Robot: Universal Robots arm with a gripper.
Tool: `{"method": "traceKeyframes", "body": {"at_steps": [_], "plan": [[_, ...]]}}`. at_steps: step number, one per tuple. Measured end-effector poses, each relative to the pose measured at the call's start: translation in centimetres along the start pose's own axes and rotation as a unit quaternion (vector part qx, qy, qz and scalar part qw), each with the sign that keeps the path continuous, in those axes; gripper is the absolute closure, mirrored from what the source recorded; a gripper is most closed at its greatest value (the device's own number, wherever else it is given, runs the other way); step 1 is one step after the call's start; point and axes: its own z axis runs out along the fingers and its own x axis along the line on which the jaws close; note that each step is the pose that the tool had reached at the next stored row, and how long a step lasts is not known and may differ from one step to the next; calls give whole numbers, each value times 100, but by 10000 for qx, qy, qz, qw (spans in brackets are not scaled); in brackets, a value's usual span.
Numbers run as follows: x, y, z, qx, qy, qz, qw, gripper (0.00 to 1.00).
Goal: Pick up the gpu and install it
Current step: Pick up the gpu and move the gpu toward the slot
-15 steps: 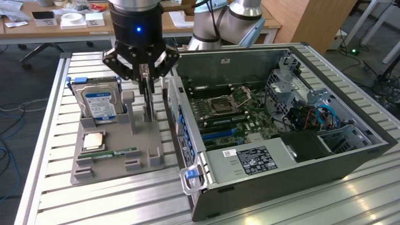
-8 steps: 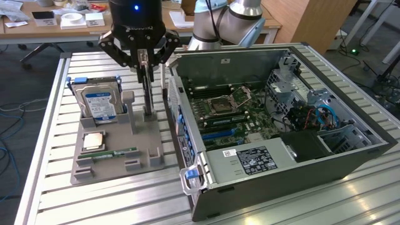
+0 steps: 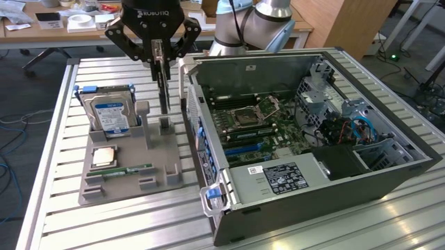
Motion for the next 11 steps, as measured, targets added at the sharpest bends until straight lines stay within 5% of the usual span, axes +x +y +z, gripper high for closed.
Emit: {"method": "traceKeyframes", "body": {"at_steps": [11], "plan": [[-31,2,0,0,0,0,10000,74]]}}
